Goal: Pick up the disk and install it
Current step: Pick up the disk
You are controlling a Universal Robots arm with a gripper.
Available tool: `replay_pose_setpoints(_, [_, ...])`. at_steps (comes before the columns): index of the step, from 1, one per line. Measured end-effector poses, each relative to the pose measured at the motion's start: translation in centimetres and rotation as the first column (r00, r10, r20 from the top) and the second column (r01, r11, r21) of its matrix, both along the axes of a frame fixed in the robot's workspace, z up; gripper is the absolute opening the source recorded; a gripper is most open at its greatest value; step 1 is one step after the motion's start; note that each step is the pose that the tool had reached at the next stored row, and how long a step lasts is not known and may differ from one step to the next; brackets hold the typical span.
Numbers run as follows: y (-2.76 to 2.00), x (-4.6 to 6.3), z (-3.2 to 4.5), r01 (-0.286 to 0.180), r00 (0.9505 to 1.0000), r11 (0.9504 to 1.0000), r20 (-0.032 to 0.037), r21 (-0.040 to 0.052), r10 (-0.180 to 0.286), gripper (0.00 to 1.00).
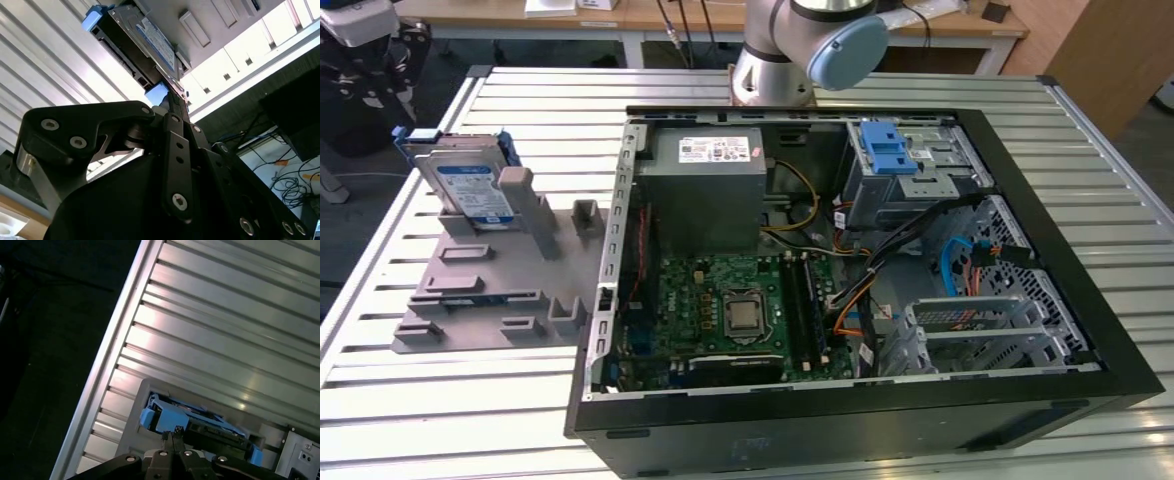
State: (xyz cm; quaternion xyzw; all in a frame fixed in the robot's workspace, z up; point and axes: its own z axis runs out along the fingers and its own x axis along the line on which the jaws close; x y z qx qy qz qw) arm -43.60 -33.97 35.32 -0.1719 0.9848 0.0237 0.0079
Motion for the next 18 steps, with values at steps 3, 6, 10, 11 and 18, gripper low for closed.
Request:
replay_pose_setpoints(3, [0.00, 0.00, -0.01, -0.026, 0.9997, 0.9997, -0.0001, 0.0000, 0.026, 0.11])
replay_pose_setpoints(6, [0.00, 0.00, -0.02, -0.052, 0.9987, 0.9987, -0.0001, 0.0000, 0.052, 0.11])
replay_pose_setpoints(10, [0.00, 0.00, -0.03, -0.085, 0.9964, 0.9964, 0.0000, 0.0000, 0.085, 0.11])
replay_pose_setpoints(11, [0.00, 0.00, -0.03, -0.094, 0.9956, 0.9956, 0.0000, 0.0000, 0.094, 0.11])
replay_pose_setpoints(18, [0.00, -0.01, -0.05, -0.152, 0.9884, 0.9884, 0.0000, 0.0000, 0.152, 0.11])
